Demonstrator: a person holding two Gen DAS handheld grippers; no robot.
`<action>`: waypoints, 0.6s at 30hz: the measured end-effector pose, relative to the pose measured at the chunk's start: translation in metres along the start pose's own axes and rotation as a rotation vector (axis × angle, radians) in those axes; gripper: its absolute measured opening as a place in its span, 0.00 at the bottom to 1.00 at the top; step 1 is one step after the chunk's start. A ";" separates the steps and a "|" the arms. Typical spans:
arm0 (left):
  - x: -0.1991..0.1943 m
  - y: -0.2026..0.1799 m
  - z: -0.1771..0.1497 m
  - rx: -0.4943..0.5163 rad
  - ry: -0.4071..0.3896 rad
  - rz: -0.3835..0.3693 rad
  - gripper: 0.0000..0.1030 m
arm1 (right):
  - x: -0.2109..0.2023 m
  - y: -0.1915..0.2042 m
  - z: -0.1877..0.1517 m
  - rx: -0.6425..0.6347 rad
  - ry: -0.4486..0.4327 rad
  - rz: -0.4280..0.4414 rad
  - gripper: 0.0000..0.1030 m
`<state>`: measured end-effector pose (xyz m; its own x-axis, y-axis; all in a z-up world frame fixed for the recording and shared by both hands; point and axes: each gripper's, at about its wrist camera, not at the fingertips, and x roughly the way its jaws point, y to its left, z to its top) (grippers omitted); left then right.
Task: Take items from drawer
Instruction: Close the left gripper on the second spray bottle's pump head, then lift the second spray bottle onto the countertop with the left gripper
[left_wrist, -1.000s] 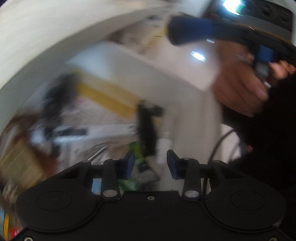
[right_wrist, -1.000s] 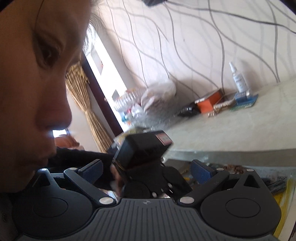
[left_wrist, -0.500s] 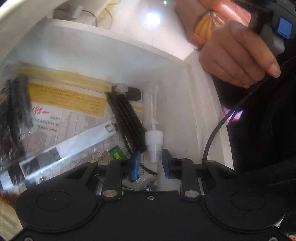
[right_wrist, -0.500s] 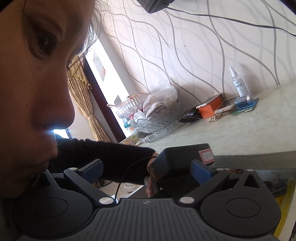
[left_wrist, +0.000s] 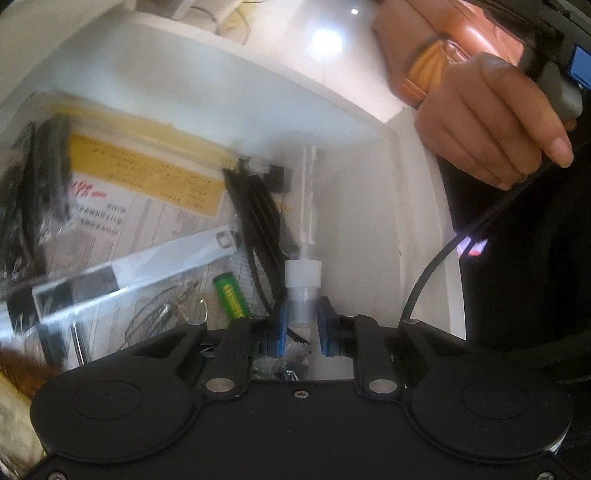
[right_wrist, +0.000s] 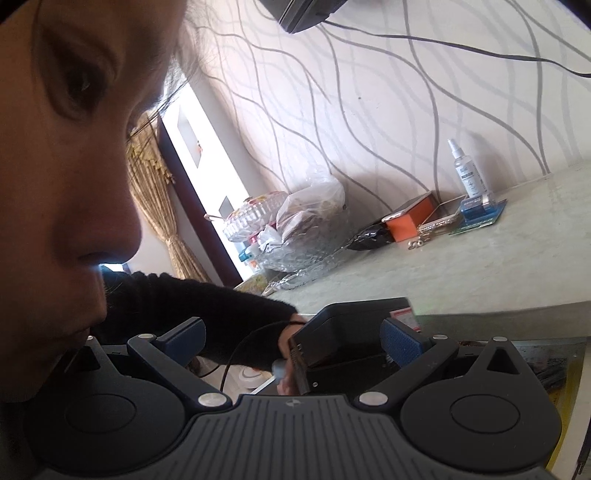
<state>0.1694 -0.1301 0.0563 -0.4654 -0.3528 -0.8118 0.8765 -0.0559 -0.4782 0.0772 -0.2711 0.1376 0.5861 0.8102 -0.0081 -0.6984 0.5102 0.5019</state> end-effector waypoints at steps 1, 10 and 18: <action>0.001 -0.001 -0.002 -0.019 -0.011 0.003 0.15 | 0.000 -0.001 0.000 0.004 -0.001 -0.001 1.00; -0.047 -0.004 -0.055 -0.339 -0.353 0.022 0.15 | -0.005 -0.001 -0.001 0.010 -0.026 0.009 1.00; -0.099 -0.036 -0.076 -0.410 -0.651 0.201 0.15 | -0.006 0.001 -0.001 0.006 -0.035 0.009 1.00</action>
<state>0.1747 -0.0221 0.1283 -0.0262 -0.8018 -0.5970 0.7617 0.3708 -0.5314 0.0727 -0.2752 0.1369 0.5940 0.8041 0.0264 -0.7012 0.5014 0.5069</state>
